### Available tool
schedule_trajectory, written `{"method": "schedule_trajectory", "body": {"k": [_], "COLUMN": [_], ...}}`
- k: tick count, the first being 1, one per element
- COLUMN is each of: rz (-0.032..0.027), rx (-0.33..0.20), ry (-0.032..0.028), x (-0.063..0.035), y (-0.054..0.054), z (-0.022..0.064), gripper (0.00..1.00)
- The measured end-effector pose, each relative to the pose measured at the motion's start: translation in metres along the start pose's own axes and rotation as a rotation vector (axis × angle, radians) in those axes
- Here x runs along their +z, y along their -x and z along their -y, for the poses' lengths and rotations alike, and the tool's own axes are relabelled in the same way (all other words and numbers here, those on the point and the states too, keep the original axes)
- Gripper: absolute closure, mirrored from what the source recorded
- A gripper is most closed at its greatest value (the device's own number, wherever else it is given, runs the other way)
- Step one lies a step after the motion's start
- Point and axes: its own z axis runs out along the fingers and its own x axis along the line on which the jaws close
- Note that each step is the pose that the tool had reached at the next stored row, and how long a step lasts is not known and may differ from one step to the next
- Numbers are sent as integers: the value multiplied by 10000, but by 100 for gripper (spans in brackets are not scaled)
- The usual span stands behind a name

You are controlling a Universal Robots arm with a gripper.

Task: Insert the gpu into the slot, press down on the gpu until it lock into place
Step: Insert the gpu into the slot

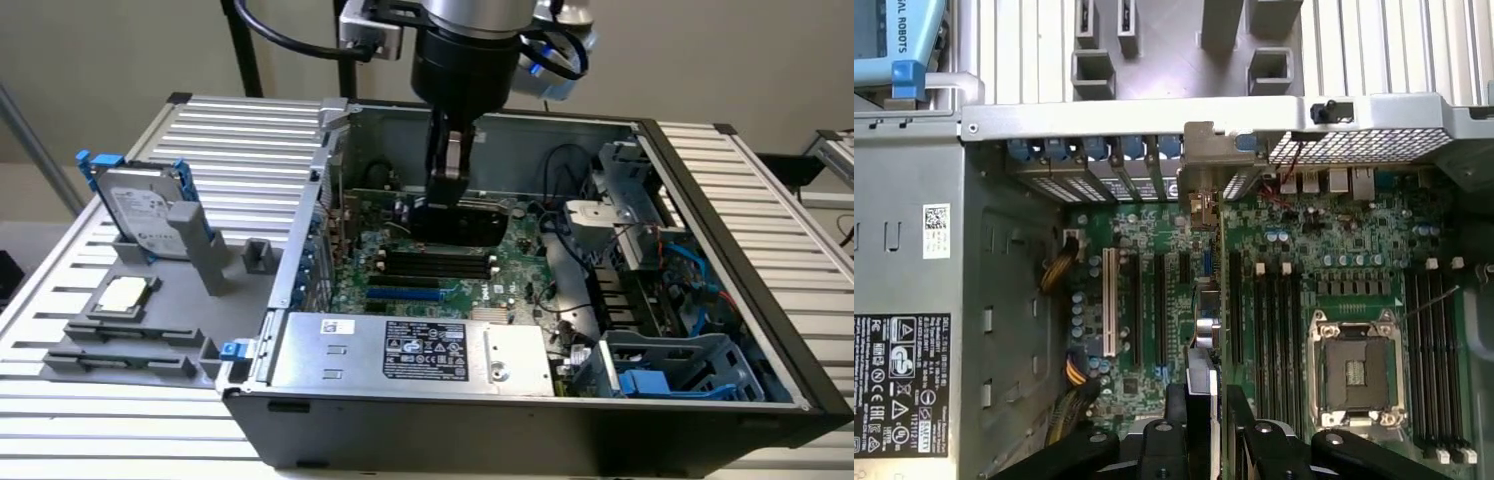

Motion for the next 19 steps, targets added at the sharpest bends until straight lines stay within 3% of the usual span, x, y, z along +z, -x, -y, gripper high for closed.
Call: {"method": "schedule_trajectory", "body": {"k": [6,19], "rz": [73,89], "rx": [-61,-49], "ry": [-18,-53], "x": [112,290], "y": [0,-1], "z": [-34,-91], "gripper": [74,74]}}
